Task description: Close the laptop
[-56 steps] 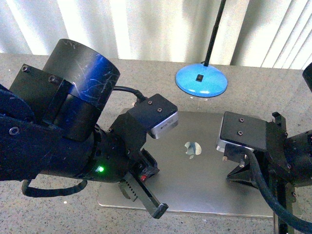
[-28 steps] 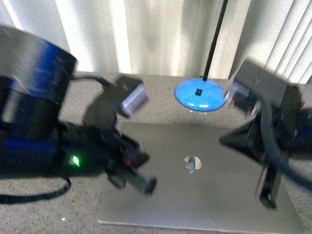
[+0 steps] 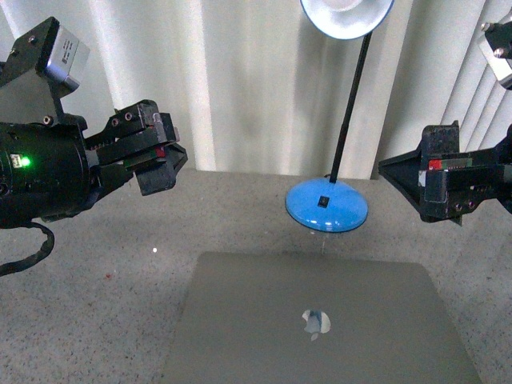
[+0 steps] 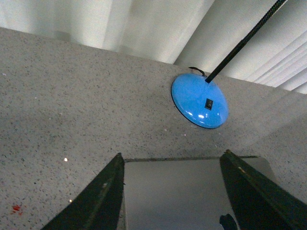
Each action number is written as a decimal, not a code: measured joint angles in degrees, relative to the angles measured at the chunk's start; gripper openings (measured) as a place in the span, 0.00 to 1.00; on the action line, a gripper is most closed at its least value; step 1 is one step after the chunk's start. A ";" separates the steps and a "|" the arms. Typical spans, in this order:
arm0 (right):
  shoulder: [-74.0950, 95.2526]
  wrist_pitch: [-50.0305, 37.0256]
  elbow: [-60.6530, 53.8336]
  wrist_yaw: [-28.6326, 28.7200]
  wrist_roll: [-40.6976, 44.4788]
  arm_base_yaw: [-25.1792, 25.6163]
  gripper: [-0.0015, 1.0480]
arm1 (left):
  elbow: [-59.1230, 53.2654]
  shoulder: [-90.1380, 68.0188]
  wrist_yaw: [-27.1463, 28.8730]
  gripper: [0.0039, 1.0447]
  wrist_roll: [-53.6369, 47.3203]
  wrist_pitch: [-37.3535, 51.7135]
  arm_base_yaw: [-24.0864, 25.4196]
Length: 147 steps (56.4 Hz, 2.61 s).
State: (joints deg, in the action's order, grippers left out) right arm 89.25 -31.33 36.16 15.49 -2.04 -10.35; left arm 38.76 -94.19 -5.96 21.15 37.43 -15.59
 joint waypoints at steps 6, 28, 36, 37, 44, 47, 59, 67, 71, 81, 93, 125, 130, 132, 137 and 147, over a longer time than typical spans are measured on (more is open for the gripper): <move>1.57 -7.54 -1.97 -7.23 0.26 -0.85 0.89 | -3.45 -2.05 12.07 0.71 -5.79 13.22 -0.52; -9.57 -34.27 -23.12 -22.49 1.88 3.08 0.21 | -24.50 13.22 14.75 0.03 -20.09 28.72 5.99; -16.39 -31.43 -27.10 -21.00 2.05 4.63 0.03 | -28.55 19.56 13.35 0.03 -20.55 26.29 8.17; -16.85 -31.19 -27.32 -20.94 2.08 4.72 0.03 | -29.07 20.50 13.09 0.03 -20.57 25.86 8.41; -22.91 -27.74 -30.01 -19.82 2.08 5.84 0.03 | -31.67 26.05 11.67 0.03 -20.70 22.84 9.55; -25.29 -26.18 -30.91 -17.79 2.08 7.23 0.03 | -32.63 28.39 11.28 0.03 -20.72 21.40 10.05; -34.86 -19.34 -33.42 -15.74 2.08 10.21 0.03 | -35.67 38.49 6.29 0.03 -20.72 14.29 14.71; -41.35 -14.12 -34.69 -15.58 2.08 10.21 0.03 | -36.83 44.65 6.16 0.03 -20.74 9.51 15.45; -44.96 -11.06 -35.19 -15.52 2.08 10.21 0.03 | -37.09 48.61 6.12 0.03 -20.74 6.03 15.45; -51.58 -5.22 -35.67 -15.56 2.08 10.23 0.03 | -37.13 55.49 6.10 0.03 -20.74 0.20 15.45; -59.21 1.73 -35.80 -15.52 2.08 10.23 0.03 | -37.18 63.36 6.10 0.03 -20.74 -6.97 15.45; -73.72 15.67 -35.82 -15.47 2.08 10.25 0.03 | -37.20 78.05 6.08 0.03 -20.74 -21.07 15.45; -75.17 17.05 -35.82 -15.47 2.08 10.25 0.03 | -37.20 79.71 6.10 0.03 -20.74 -22.71 15.45; -75.80 17.66 -35.82 -15.47 2.08 10.25 0.03 | -37.20 80.13 6.10 0.03 -20.72 -23.10 15.45; -77.55 19.47 -35.82 -15.47 2.08 10.25 0.03 | -37.20 82.18 6.08 0.03 -20.74 -25.22 15.45; -82.18 24.92 -35.78 -15.47 2.08 10.25 0.03 | -37.18 85.22 6.08 0.03 -20.74 -28.22 15.45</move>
State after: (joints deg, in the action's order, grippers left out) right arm 7.07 -6.42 0.38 0.01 0.03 -0.10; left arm 1.58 -8.97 0.12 0.40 9.21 -0.14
